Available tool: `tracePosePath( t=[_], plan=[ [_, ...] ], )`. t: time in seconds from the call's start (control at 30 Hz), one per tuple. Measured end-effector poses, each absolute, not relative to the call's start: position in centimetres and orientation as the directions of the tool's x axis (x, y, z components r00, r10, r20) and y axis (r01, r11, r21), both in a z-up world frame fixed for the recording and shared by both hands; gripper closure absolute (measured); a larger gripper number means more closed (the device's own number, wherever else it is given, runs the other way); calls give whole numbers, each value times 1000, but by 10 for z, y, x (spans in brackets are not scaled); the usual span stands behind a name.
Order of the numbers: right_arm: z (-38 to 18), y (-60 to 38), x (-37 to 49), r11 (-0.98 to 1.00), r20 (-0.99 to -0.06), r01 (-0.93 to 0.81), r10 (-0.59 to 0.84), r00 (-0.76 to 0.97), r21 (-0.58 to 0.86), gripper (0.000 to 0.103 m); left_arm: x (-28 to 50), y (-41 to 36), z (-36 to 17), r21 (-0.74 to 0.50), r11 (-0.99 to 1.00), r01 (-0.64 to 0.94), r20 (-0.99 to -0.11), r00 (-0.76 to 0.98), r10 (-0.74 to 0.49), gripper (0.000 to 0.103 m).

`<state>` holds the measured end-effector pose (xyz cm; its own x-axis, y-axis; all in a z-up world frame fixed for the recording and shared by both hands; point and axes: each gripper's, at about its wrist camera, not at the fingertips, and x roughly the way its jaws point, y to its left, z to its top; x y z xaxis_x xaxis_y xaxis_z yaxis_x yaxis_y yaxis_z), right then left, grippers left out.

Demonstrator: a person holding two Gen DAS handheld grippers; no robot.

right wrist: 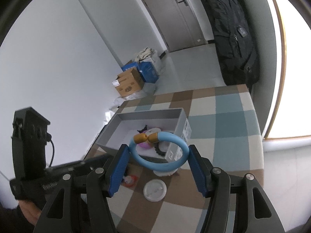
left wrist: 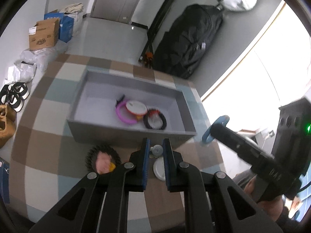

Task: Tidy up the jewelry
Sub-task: 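Carry the blue ring and white clip over the grey box and open both grippers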

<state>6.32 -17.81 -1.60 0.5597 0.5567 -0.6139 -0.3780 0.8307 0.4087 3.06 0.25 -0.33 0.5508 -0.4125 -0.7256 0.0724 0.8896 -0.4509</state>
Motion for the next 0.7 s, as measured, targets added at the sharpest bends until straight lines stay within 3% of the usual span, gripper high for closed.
tracePosePath(
  t=[0.37,0.7],
  plan=[
    [-7,-156,86,797,-558,-436,604,569,418,42,69,20,1,-479,876,55,-696,584,-418,94],
    [-18,-148,113,800,-581,-414,599,551,433,42,86,22,-8,-450,891,69,-704,587,-401,94]
  ],
)
